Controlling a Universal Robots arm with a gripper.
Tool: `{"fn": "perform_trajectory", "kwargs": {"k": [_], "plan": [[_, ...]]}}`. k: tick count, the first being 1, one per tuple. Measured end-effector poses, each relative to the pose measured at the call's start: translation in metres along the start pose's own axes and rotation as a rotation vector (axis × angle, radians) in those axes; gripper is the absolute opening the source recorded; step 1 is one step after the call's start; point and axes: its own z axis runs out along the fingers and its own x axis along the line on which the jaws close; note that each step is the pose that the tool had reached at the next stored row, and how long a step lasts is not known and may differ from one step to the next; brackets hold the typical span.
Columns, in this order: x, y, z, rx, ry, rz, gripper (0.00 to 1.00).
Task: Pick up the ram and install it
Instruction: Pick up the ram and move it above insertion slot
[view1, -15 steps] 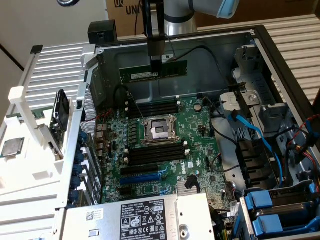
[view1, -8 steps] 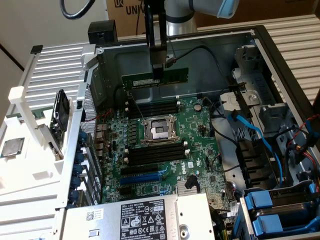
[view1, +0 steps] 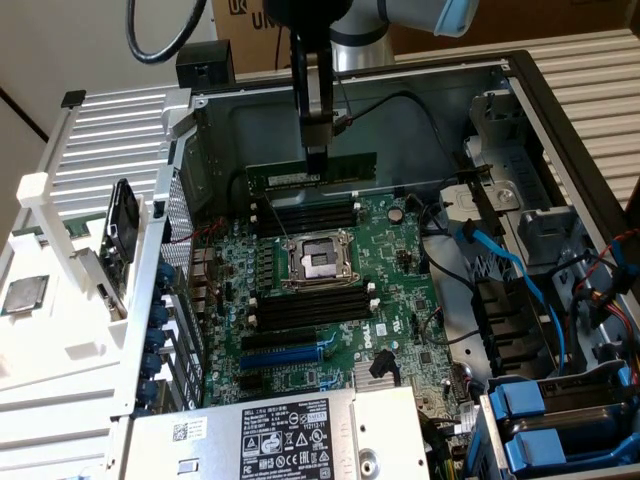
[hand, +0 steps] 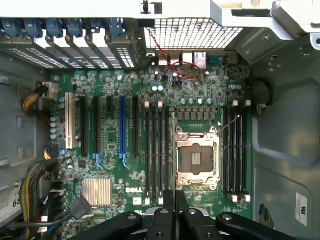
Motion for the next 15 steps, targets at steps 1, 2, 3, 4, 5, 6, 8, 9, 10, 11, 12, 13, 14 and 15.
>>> {"fn": "perform_trajectory", "kwargs": {"k": [1,2,3,4,5,6,8,9,10,11,12,13,14,15], "plan": [[0.000,0.0000,0.0019,0.0001,0.0004,0.001,0.13],[0.000,0.0000,0.0036,0.0002,0.0011,0.002,0.13],[0.000,0.0000,0.0050,0.0002,0.0024,0.003,0.13],[0.000,0.0000,0.0065,0.0002,0.0042,0.004,0.13],[0.000,0.0000,0.0092,0.0004,0.0080,0.005,0.13],[0.000,0.0000,0.0105,0.0005,0.0103,0.006,0.13],[0.001,0.0000,0.0138,0.0004,0.0117,0.006,0.13],[0.002,-0.0001,0.0148,0.0005,0.0116,0.006,0.13],[0.003,-0.0001,0.0153,0.0006,0.0120,0.006,0.13],[0.004,-0.0001,0.0155,0.0004,0.0123,0.006,0.13],[0.005,-0.0001,0.0159,0.0006,0.0120,0.006,0.13],[0.005,-0.0001,0.0163,0.0006,0.0120,0.006,0.13],[0.005,-0.0001,0.0169,0.0006,0.0120,0.006,0.13],[0.005,-0.0001,0.0175,0.0006,0.0120,0.006,0.13]]}}
